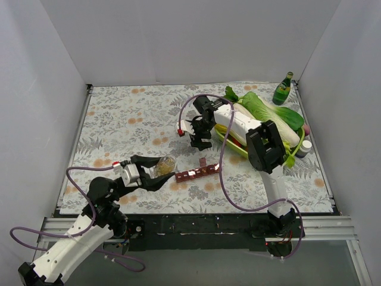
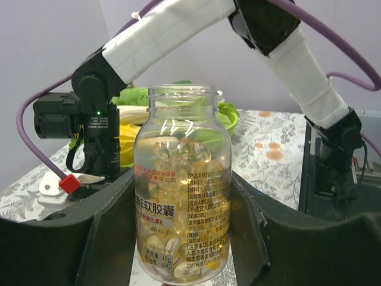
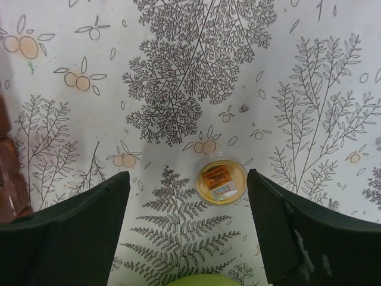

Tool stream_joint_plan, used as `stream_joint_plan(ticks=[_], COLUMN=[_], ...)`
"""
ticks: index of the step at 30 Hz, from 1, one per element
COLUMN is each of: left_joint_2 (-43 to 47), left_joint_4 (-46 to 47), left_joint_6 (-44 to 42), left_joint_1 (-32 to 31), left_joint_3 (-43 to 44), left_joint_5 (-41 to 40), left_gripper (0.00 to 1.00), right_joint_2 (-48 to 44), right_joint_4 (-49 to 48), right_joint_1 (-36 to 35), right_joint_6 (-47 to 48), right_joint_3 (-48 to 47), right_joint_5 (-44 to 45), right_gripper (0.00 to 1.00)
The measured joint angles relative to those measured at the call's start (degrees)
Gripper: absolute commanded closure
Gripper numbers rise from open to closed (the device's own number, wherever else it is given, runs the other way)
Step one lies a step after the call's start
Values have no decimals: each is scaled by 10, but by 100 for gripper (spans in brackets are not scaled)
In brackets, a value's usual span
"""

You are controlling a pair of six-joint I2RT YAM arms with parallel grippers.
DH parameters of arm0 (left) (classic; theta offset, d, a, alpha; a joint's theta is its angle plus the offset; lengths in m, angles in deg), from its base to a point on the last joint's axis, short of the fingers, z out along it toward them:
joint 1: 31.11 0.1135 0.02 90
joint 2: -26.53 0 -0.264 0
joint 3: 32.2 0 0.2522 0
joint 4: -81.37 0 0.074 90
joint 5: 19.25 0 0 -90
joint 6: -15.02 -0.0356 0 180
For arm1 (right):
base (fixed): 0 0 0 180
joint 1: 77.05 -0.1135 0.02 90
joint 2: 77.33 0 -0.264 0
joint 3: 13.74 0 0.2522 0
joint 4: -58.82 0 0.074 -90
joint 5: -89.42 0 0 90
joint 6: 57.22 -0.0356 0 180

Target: Sort the pills into containers

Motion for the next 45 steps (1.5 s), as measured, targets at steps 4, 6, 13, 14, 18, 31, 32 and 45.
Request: stream_joint_plan(ticks=[4, 6, 13, 14, 18, 31, 32, 45], left_joint_2=[1, 4, 18, 19, 20, 20, 20, -8], left_joint_4=[-43, -56, -71, -71, -75, -82, -82, -78], left_joint_6=[-16, -19, -21, -21, -21, -21, -21, -11], left_joint_1=[0, 0, 0, 0, 0, 0, 0, 0], left_joint_3=[3, 3, 2, 2, 2, 2, 2, 2], left_joint_5=[2, 2, 1, 1, -2, -5, -5, 36], left_gripper=[100, 100, 100, 100, 100, 100, 100, 100], right_joint_2=[13, 16, 29, 29, 36, 55, 55, 9], right_joint_4=[-3, -6, -23, -25, -33, -32, -32, -2], right_joint_1=[0, 0, 0, 0, 0, 1, 1, 2], right_joint_6=[0, -2, -10, -12, -17, -27, -29, -87], right_joint_3=[-1, -2, -9, -10, -20, -33, -33, -31], right_joint_5=[19, 29, 49, 50, 53, 53, 53, -26], right_gripper=[21, 22, 22, 22, 26, 56, 63, 80])
